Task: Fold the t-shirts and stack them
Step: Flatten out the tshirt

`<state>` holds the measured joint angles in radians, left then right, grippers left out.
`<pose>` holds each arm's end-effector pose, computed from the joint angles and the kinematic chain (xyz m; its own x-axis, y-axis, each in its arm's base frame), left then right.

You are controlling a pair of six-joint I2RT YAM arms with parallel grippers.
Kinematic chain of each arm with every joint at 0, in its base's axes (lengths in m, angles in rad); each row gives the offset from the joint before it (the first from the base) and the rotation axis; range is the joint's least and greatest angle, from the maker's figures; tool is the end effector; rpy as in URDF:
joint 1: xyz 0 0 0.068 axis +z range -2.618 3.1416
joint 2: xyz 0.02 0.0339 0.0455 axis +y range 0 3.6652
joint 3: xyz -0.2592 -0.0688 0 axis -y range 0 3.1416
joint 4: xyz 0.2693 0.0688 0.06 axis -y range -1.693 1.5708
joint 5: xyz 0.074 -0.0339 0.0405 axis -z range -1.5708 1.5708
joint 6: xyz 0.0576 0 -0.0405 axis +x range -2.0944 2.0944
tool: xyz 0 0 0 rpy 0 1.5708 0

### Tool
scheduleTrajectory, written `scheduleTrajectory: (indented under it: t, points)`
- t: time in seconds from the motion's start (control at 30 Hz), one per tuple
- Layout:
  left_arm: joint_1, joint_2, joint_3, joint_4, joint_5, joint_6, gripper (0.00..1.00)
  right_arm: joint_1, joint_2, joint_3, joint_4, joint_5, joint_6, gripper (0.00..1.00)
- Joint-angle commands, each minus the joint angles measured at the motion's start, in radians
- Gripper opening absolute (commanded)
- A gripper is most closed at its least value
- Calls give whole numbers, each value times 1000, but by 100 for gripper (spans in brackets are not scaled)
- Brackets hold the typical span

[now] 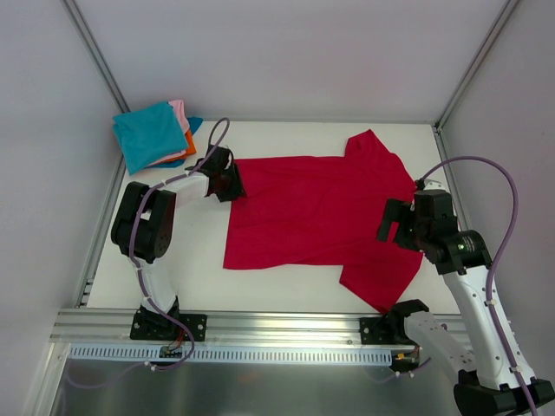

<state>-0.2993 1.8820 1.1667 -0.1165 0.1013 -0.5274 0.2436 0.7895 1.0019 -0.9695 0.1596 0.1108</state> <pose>0.4096 -0.1325 0.1319 -0.7907 -0.2800 -0.5444 -0.0457 0.9138 -0.4036 0.1800 0.0353 0.3231 -0.6764 -0.0556 -0.7344 -0.0516 0.9983 -0.0281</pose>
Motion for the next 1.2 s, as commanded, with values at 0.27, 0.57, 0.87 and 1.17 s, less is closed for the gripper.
scheduleTrajectory:
  t: [0.27,0.57,0.87,1.17]
  points:
    - [9,-30,28,37,-17,18,38,-3,11,-5,17,-2,-11,100]
    - [11,-27,30,54,5,0,38,-3,20,-11,22,-9,-8,100]
    - [12,-29,33,75,43,-34,35,-1,27,-23,28,-8,-7,100]
    - [14,-32,34,81,46,-39,3,-1,39,-36,37,-8,-10,100]
